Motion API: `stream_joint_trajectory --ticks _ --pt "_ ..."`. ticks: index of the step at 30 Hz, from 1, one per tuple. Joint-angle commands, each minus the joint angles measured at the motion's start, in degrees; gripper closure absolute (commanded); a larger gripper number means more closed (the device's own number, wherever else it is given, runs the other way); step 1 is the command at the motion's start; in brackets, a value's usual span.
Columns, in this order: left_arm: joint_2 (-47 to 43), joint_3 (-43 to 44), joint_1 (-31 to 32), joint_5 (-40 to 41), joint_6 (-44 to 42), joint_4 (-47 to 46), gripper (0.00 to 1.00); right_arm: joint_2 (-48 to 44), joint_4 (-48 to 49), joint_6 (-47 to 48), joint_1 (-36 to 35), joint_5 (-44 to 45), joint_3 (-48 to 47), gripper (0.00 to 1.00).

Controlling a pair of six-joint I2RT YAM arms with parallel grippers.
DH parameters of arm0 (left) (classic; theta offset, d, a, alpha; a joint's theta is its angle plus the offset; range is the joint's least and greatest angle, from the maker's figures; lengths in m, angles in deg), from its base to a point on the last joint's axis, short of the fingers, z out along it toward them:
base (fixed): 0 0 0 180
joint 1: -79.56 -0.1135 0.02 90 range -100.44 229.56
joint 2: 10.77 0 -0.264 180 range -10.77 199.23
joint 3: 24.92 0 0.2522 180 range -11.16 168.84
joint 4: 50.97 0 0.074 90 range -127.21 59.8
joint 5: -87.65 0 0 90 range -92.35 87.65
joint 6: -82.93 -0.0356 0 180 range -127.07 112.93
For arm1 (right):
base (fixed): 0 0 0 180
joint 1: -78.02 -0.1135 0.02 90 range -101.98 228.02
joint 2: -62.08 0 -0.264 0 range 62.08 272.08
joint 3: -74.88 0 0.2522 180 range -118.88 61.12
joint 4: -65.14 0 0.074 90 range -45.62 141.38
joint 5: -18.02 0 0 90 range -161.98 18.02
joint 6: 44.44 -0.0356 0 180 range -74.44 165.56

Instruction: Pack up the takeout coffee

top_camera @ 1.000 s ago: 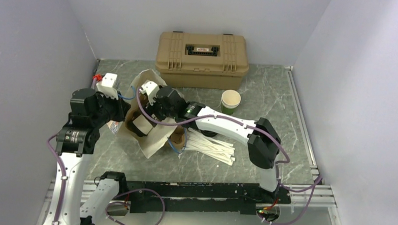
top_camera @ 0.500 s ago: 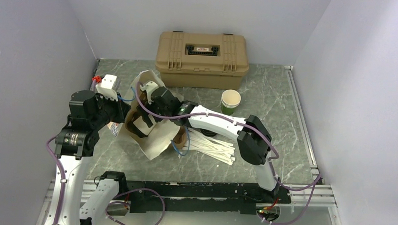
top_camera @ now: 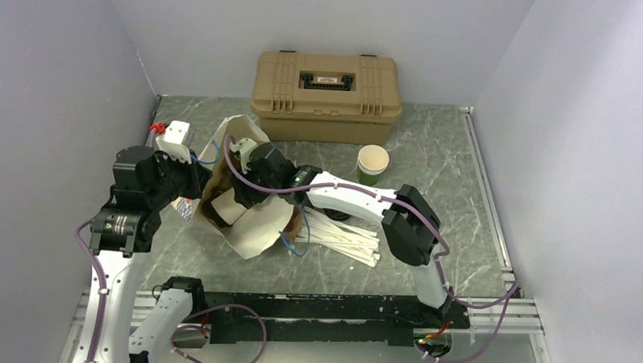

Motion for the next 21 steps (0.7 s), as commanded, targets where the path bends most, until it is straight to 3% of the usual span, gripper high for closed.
stream_joint_trajectory --ticks 1,12,21 --pt "-0.17 0.32 0.16 -1.05 0.27 -3.95 1.0 -4.5 2.21 0.25 0.12 -2.64 2.15 0.51" --pt "0.76 1.1 0.16 -0.8 0.05 -3.6 1.0 -9.73 5.76 0.89 0.12 -2.26 6.48 1.0" --pt "0.77 1.16 0.19 -0.27 -0.01 -3.34 1.0 -14.61 11.01 0.61 0.12 -4.94 11.54 1.0"
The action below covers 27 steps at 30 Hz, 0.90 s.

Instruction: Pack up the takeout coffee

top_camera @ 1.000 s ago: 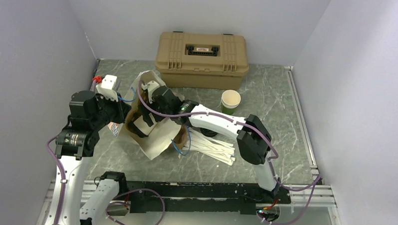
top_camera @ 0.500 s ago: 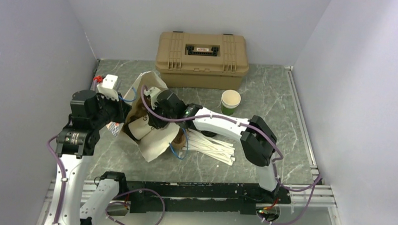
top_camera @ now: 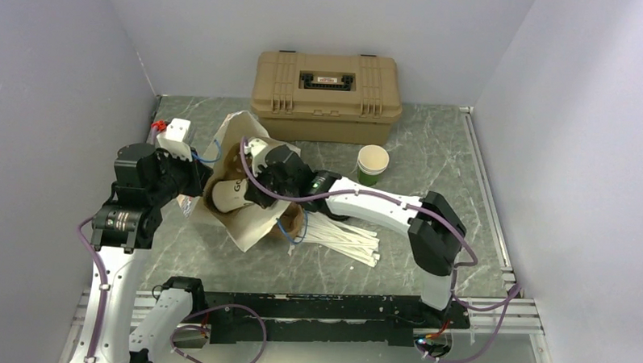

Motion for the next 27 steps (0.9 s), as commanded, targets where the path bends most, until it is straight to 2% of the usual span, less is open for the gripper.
stream_joint_trajectory --ticks 1,13,27 --pt "-0.33 1.1 0.16 -0.11 -0.07 -2.34 1.0 -5.53 6.05 0.1 0.14 -1.48 2.2 1.0" --pt "0.77 1.35 0.16 2.31 0.51 -0.58 1.0 -15.81 8.57 2.78 0.14 2.85 5.12 1.0" --pt "5.17 3.04 0.16 7.42 5.86 2.44 1.0 -24.89 6.96 7.32 0.05 9.38 7.74 1.0"
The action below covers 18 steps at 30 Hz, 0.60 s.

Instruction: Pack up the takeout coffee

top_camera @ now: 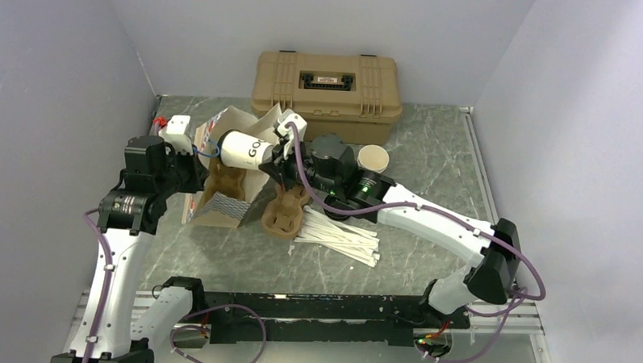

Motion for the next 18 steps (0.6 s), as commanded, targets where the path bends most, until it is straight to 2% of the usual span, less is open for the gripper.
stream_joint_trajectory --ticks 1,9,18 --pt "0.82 2.48 0.16 1.32 3.24 -0.24 1.0 -4.62 2.53 2.27 0.05 4.09 1.71 1.0" --pt "2.28 4.18 0.07 5.03 7.22 0.39 1.0 -10.47 3.8 2.2 0.05 6.65 4.67 1.0" --pt "4.22 10.55 -0.02 6.34 10.65 2.8 1.0 -20.38 6.67 1.46 -0.01 8.71 9.36 1.0"
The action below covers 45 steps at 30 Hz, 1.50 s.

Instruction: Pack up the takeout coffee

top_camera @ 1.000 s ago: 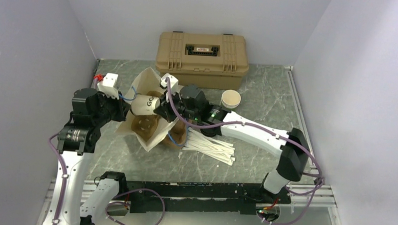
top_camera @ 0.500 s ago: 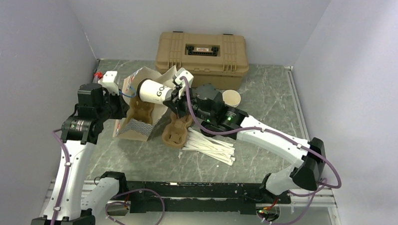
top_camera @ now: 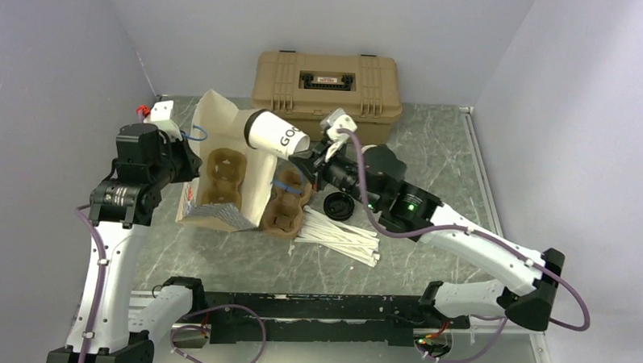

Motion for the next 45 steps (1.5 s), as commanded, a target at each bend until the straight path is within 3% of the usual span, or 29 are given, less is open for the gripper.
stream_joint_trajectory --ticks 1,7,14,20,30,31,32,45 --pt "0.88 3.17 -0.02 0.65 3.35 -0.46 1.0 -5.64 5.37 -0.18 0.04 1.6 1.19 1.0" --pt "1.98 -0.22 -1.07 -0.52 5.51 -3.0 1.0 -10.52 6.75 -1.04 0.03 1.18 4.13 1.0" --pt "4.73 -1.76 -8.58 -7.99 7.25 -5.35 1.0 -14.04 6.58 -1.29 0.05 1.1 6.55 1.0" --pt "5.96 -5.97 -10.91 -10.89 8.3 -7.59 0.99 -15.02 5.63 -1.2 0.04 1.21 7.29 1.0" --pt "6.13 -2.05 -11.45 -5.94 4.98 -1.21 0.49 -15.27 6.39 -1.2 0.01 0.58 8.33 1.0" --pt "5.97 -1.49 -11.5 -5.35 4.58 -0.61 0.08 -15.2 6.52 -1.28 0.0 0.4 8.4 1.0" --pt "5.82 -0.85 -11.45 -4.82 4.29 0.31 0.02 -15.05 6.63 -1.35 0.0 0.22 8.42 1.0" --pt "5.82 11.02 -11.45 -5.89 1.69 8.24 0.01 -15.25 6.18 -1.31 0.04 -1.31 7.81 1.0"
